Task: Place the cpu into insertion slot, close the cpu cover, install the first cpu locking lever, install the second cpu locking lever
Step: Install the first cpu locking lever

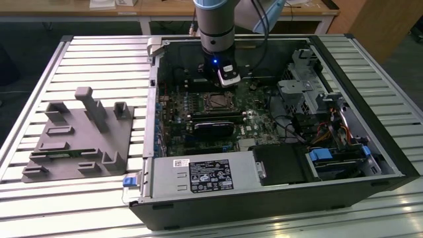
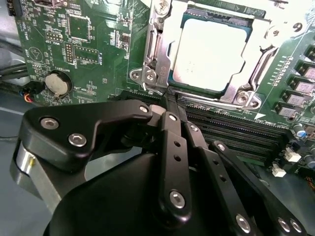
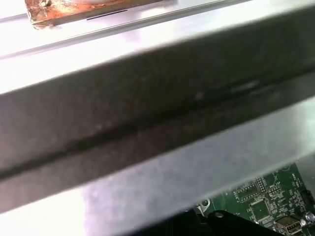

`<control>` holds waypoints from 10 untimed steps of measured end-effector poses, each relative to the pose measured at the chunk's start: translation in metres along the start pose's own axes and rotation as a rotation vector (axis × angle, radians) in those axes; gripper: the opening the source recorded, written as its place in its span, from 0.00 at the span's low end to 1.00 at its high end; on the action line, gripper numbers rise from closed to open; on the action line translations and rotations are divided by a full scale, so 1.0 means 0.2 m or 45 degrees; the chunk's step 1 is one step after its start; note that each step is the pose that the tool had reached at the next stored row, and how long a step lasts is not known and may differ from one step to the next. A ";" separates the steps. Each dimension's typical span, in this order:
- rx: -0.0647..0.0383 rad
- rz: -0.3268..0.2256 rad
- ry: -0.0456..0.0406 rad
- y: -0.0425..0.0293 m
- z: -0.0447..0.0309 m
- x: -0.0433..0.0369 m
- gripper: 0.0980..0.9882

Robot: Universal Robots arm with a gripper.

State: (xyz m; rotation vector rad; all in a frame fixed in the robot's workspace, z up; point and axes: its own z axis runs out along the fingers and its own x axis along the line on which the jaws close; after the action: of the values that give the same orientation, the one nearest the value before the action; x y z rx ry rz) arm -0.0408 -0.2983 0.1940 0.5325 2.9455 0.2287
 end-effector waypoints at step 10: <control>-0.046 0.008 0.015 -0.002 -0.003 -0.002 0.01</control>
State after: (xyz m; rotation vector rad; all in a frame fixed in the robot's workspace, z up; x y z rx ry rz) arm -0.0407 -0.2988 0.1946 0.5372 2.9451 0.2860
